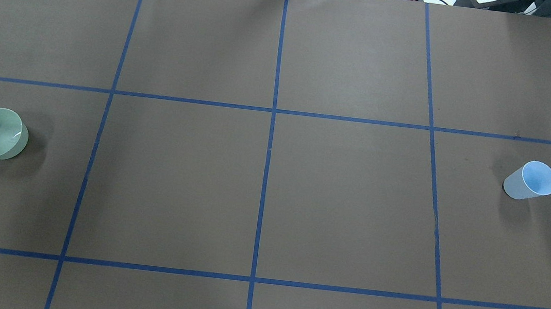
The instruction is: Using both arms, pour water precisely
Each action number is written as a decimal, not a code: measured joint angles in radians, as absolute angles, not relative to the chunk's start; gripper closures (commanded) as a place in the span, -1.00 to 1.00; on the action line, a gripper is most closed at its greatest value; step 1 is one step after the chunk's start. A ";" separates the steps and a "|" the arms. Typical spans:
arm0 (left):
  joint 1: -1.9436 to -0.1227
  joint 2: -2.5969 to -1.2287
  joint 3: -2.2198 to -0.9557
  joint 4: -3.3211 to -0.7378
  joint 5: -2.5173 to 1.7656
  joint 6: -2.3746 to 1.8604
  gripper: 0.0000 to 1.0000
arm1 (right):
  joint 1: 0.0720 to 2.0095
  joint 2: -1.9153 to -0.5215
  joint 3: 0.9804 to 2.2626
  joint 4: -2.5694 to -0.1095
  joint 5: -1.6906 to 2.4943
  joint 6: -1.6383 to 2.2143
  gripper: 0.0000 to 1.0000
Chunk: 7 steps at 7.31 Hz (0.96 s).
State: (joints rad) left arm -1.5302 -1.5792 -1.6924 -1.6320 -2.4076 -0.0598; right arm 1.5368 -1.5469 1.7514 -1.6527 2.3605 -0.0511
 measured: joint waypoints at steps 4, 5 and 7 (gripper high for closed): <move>-1.559 -1.612 -1.701 -1.538 -2.407 -0.050 -1.00 | 1.536 -1.551 1.745 -1.652 2.353 -0.049 -0.99; -1.559 -1.608 -1.702 -1.538 -2.399 -0.049 -1.00 | 1.536 -1.552 1.744 -1.653 2.348 -0.049 -0.99; -1.558 -1.607 -1.696 -1.537 -2.362 -0.049 -1.00 | 1.535 -1.553 1.743 -1.653 2.327 -0.049 -0.99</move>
State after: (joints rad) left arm -1.5583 -1.6068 -1.6955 -1.5370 -2.3619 -0.0491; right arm 1.5350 -1.5533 1.7426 -1.6533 2.3268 -0.0491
